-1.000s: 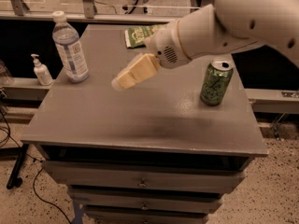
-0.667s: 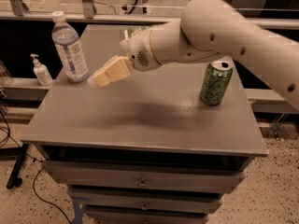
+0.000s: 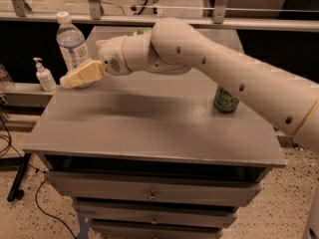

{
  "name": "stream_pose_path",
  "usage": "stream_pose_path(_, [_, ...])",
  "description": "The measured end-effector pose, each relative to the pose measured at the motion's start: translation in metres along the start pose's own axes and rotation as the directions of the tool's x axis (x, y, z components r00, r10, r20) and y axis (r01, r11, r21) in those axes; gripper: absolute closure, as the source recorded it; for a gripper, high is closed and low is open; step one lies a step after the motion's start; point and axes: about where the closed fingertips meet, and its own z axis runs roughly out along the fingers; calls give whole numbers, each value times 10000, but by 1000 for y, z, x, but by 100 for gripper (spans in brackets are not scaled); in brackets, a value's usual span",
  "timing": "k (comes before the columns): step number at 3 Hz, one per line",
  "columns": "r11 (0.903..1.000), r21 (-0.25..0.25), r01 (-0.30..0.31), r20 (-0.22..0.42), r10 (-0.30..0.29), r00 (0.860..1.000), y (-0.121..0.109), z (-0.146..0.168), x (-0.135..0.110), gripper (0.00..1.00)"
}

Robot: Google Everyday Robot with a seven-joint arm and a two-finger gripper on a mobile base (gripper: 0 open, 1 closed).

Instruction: Pick blue plastic bottle

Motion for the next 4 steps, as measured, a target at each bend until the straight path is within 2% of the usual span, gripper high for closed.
stream_pose_path(1, [9996, 106, 249, 595, -255, 9979, -11, 28, -6, 0])
stream_pose_path(2, [9992, 182, 363, 979, -379, 9945, -12, 47, -8, 17])
stream_pose_path(4, [9989, 302, 367, 1261, -402, 9912, -12, 57, -3, 63])
